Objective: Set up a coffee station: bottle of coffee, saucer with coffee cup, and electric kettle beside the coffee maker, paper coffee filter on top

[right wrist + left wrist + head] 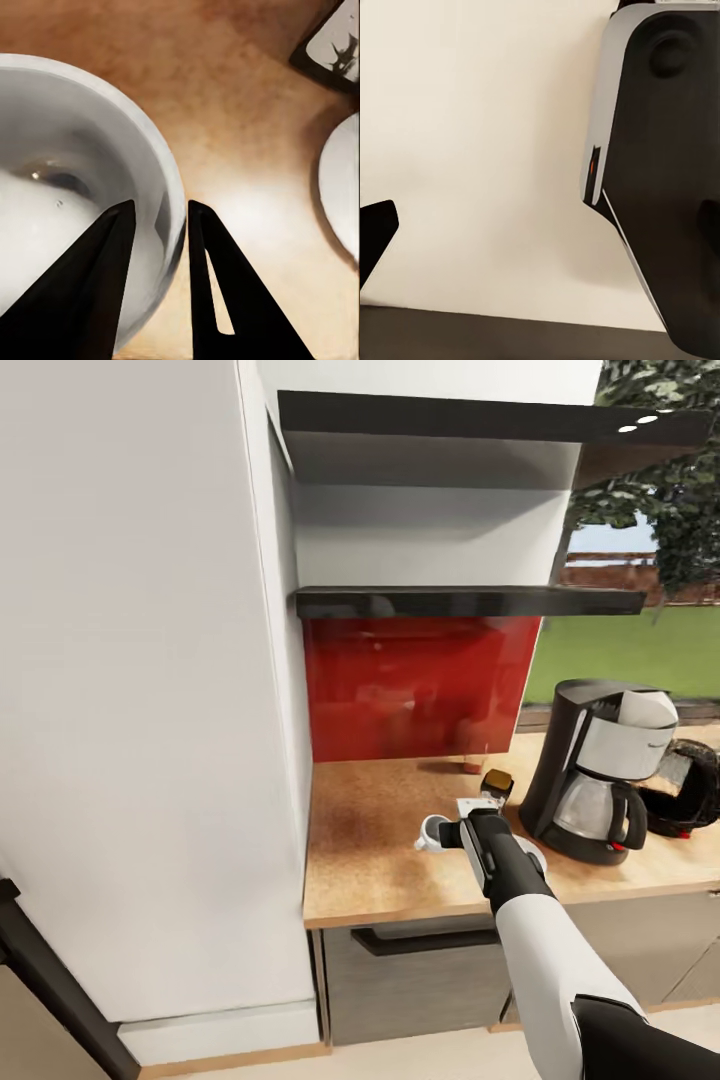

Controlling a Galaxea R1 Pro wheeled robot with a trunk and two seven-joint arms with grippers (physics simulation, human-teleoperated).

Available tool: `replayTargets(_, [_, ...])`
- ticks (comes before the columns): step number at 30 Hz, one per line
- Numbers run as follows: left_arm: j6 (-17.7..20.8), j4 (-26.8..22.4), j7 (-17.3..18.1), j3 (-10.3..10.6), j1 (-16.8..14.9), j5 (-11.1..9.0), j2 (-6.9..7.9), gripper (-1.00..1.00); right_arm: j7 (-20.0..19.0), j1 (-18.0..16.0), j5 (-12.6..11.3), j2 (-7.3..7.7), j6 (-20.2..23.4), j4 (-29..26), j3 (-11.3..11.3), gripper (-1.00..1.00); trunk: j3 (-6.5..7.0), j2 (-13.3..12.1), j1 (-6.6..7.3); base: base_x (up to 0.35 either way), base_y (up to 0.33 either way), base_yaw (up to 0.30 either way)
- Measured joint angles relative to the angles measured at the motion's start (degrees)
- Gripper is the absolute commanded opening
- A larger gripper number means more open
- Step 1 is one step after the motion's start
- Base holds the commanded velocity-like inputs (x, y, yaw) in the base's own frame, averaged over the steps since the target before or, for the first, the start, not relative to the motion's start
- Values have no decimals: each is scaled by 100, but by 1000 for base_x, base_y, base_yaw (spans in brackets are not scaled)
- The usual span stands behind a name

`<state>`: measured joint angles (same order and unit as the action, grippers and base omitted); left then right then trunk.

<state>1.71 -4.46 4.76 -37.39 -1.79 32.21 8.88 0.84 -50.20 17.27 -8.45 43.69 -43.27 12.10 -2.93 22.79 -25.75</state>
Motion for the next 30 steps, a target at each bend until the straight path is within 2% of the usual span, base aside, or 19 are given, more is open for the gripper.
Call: replayTargets(30, [3, 9, 0, 9, 5, 2, -13, 100, 0, 0, -9, 9, 113, 6, 16, -100, -155, 0, 0, 0, 0, -203])
